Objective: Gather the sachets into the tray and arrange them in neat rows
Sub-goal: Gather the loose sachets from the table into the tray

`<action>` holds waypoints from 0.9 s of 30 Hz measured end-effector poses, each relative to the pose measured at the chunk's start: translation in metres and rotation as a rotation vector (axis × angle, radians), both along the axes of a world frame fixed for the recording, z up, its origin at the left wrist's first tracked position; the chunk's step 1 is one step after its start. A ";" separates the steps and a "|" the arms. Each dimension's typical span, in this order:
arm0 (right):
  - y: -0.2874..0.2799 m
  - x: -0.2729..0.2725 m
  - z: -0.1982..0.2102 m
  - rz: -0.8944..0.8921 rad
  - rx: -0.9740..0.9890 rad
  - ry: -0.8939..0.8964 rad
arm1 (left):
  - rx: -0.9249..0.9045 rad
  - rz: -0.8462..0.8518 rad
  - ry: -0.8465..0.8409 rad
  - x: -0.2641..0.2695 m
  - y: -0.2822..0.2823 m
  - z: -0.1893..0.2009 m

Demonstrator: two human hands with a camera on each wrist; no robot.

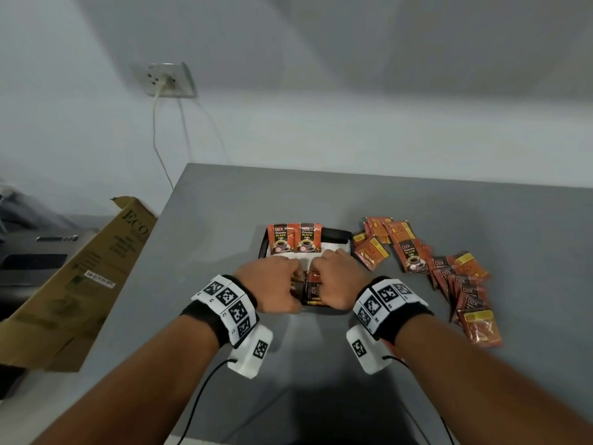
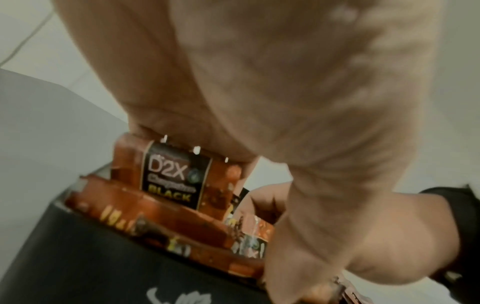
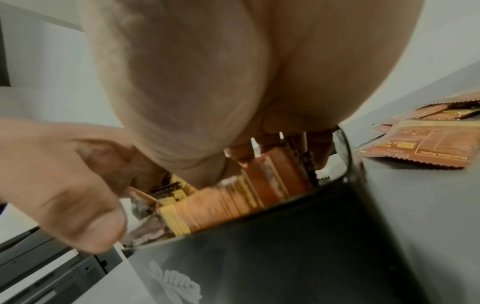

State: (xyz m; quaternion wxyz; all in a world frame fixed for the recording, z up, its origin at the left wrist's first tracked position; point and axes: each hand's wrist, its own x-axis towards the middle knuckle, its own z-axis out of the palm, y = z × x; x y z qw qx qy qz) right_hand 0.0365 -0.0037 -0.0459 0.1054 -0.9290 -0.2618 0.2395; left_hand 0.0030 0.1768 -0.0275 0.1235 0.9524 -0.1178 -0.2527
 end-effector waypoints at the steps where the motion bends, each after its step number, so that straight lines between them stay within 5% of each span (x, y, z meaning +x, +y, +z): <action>1: -0.001 0.000 0.001 -0.011 0.039 0.011 | 0.009 -0.009 0.006 0.000 0.001 0.000; 14: -0.014 -0.018 0.006 -0.094 0.374 0.128 | -0.110 -0.054 -0.225 -0.012 -0.008 -0.017; 19: -0.013 0.005 -0.002 -0.217 0.214 -0.077 | -0.076 -0.102 -0.237 -0.012 -0.011 -0.019; 24: 0.005 0.032 0.002 -0.168 0.090 -0.153 | -0.076 -0.128 -0.222 -0.011 -0.007 -0.021; 27: 0.011 0.038 0.003 -0.108 -0.150 -0.232 | -0.077 -0.143 -0.232 -0.012 -0.007 -0.020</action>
